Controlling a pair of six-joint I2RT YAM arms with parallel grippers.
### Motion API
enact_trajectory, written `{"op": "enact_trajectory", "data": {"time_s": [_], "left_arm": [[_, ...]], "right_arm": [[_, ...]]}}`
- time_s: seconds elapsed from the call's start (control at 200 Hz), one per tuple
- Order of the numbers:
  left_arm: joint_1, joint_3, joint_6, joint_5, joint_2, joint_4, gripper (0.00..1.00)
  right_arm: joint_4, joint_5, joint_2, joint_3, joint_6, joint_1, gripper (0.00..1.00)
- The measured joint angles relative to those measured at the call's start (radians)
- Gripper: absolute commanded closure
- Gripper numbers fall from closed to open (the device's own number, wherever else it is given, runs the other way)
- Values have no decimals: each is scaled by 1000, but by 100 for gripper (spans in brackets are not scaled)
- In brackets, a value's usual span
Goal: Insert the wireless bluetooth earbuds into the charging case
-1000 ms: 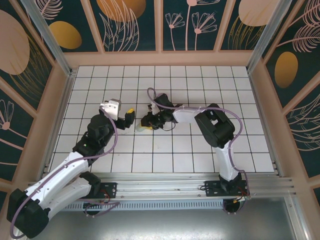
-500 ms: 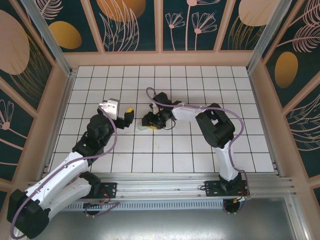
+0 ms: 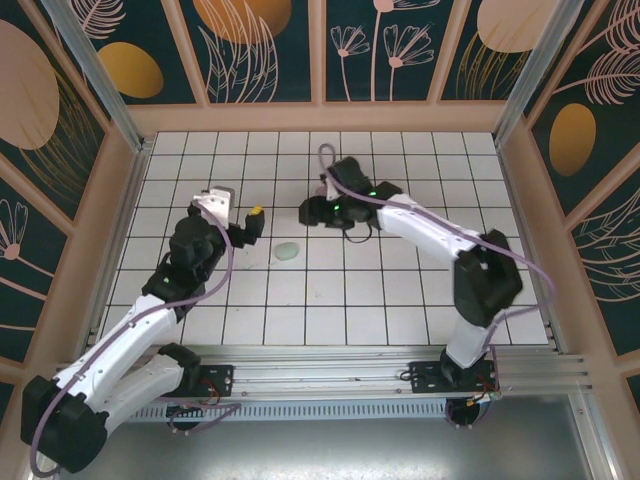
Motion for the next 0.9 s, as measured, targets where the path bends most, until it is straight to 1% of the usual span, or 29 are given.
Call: {"op": "enact_trajectory", "data": {"time_s": [0.085, 0.2, 0.285, 0.355, 0.405, 0.485, 0.54, 0.696, 0.791, 0.901], "left_arm": [[52, 25, -16, 41, 42, 25, 2], [92, 24, -18, 72, 87, 86, 1], [127, 18, -33, 89, 118, 147, 2], [164, 6, -60, 91, 143, 207, 1], [185, -13, -66, 87, 161, 266, 2], [200, -50, -61, 71, 191, 347, 1], [202, -64, -56, 38, 218, 365, 1], [226, -121, -34, -72, 283, 422, 1], [248, -172, -27, -113, 314, 462, 1], [261, -201, -8, -137, 375, 518, 2]], "right_arm": [[18, 45, -135, -56, -25, -66, 24], [62, 116, -307, -166, -56, -192, 17], [110, 171, -405, -263, -100, -256, 9], [165, 211, -475, -359, -133, -303, 6], [213, 234, -517, -439, -150, -353, 5], [298, 266, -560, -555, -185, -441, 3], [370, 306, -587, -644, -217, -499, 1], [581, 403, -644, -871, -309, -585, 1], [717, 406, -641, -967, -366, -632, 1], [891, 363, -590, -1042, -414, -677, 1]]}}
